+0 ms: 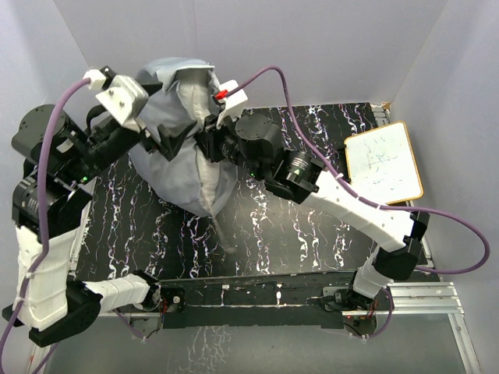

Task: Remove the pillowcase from the pillow

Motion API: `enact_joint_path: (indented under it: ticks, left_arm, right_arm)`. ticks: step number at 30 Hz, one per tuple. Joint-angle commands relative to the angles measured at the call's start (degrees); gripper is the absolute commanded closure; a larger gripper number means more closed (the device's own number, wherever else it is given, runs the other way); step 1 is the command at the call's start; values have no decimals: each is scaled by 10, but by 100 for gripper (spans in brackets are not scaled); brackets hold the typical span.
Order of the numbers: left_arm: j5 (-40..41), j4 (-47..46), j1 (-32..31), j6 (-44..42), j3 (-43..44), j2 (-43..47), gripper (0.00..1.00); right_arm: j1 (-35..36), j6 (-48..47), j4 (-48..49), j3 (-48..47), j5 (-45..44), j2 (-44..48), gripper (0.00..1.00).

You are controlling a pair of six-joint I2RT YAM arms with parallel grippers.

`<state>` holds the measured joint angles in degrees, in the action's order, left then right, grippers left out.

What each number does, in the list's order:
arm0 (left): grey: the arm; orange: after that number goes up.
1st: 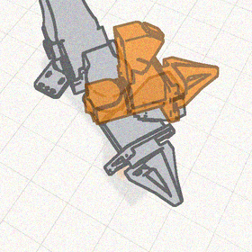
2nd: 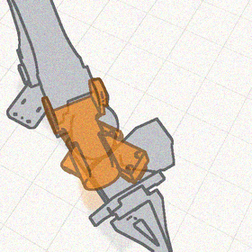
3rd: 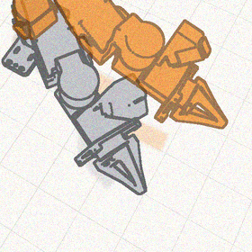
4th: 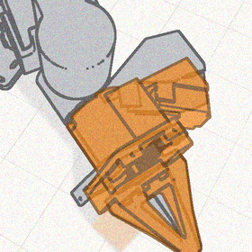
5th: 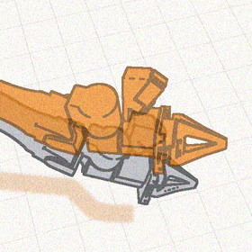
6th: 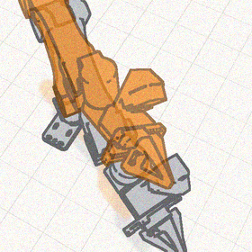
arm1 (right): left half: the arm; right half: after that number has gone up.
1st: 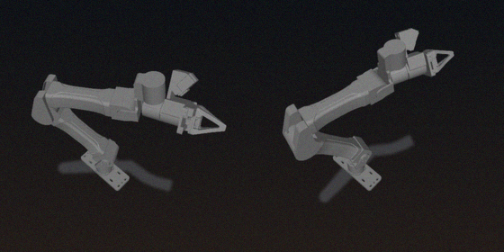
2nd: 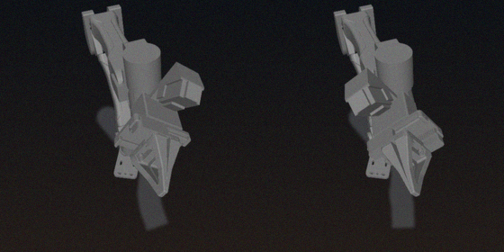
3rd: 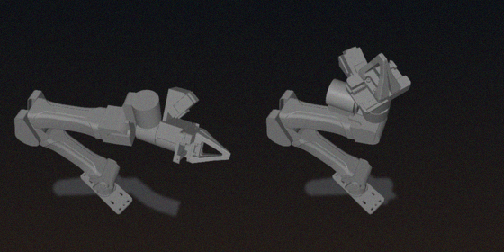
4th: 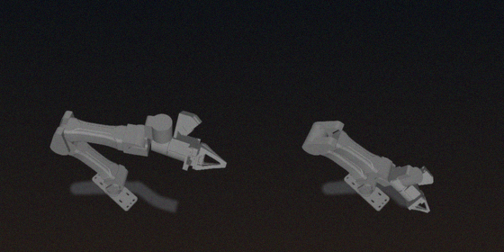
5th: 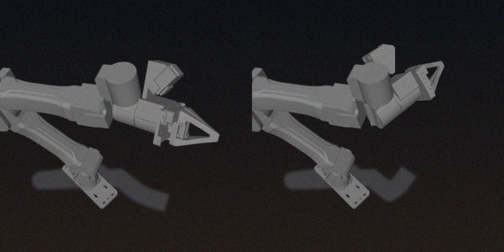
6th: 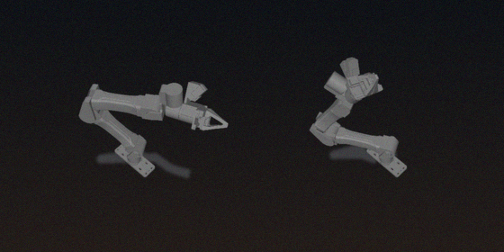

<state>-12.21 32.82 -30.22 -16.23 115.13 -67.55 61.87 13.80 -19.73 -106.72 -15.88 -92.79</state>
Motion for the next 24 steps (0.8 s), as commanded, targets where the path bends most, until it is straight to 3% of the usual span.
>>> enact_joint_path:
  ticks: [1,5,7,8,10,14,19,24]
  left_arm:
    - [105,-73,-2,11,-34,-23,16]
    - [172,-81,-1,-15,-64,-28,37]
    - [209,-98,-2,-41,-84,-24,57]
    - [234,-113,-2,-53,-97,-18,72]
    - [284,-152,-2,-74,-121,-8,83]
    - [285,-174,-2,-97,-136,19,88]
    - [234,-131,-2,-83,-90,26,90]
    - [151,-64,-2,-81,-51,32,79]
  right_arm:
    - [6,29,81,-34,34,19,92]
    - [7,30,89,-11,36,29,92]
    - [6,29,105,10,38,43,92]
    - [6,28,112,21,38,49,92]
    - [6,25,117,33,33,55,92]
    - [5,23,118,59,25,65,92]
    - [-7,30,119,101,21,79,92]
    - [-22,38,120,133,22,98,92]
